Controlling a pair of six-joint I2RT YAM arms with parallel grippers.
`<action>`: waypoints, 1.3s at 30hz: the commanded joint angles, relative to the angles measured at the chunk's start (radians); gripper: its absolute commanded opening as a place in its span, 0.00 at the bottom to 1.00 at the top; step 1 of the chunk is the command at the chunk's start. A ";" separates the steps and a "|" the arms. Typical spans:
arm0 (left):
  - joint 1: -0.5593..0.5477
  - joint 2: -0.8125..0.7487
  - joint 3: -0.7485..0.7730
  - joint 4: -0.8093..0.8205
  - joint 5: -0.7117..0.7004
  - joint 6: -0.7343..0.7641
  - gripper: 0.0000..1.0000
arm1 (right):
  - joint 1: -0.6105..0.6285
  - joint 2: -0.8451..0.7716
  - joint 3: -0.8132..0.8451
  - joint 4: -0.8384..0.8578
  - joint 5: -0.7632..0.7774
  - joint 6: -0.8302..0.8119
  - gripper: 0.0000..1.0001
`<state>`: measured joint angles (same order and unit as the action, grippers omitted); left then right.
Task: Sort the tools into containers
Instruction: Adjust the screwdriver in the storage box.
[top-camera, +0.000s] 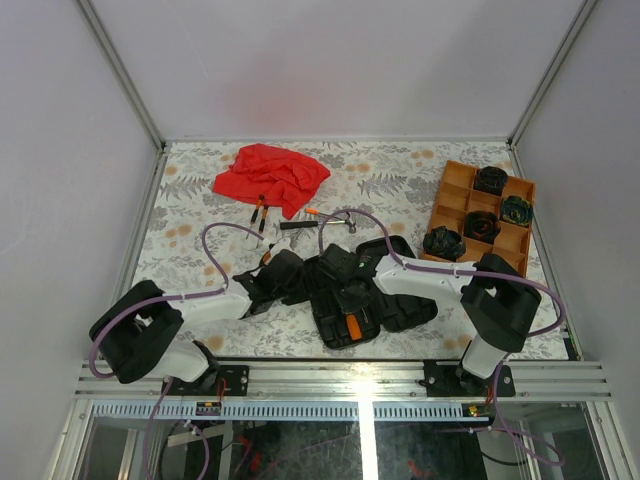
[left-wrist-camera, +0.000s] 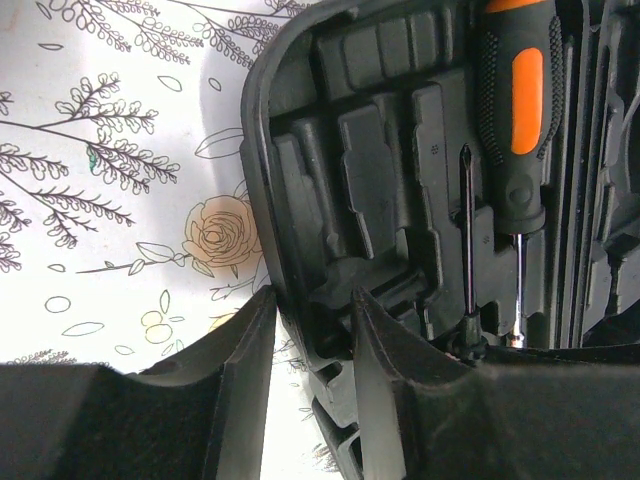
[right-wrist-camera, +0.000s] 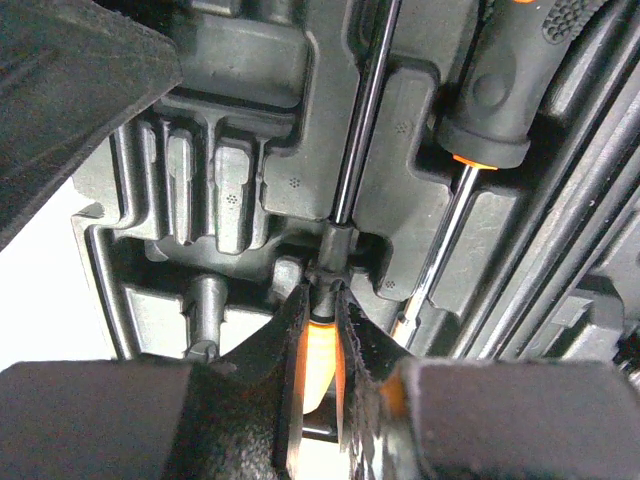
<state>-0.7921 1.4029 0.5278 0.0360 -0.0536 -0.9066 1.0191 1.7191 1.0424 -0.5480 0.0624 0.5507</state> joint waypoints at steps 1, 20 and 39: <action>-0.038 0.049 0.008 0.102 0.049 0.036 0.27 | 0.026 0.246 -0.176 0.192 -0.193 0.025 0.00; -0.058 0.086 0.021 0.123 0.051 0.038 0.08 | 0.061 0.488 -0.308 0.420 -0.245 0.115 0.00; -0.060 0.069 0.018 0.057 0.024 0.038 0.03 | 0.083 -0.123 -0.183 0.262 0.122 0.107 0.34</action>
<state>-0.8112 1.4307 0.5453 0.0448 -0.1062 -0.8848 1.0489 1.6180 0.9066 -0.3832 0.1341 0.6651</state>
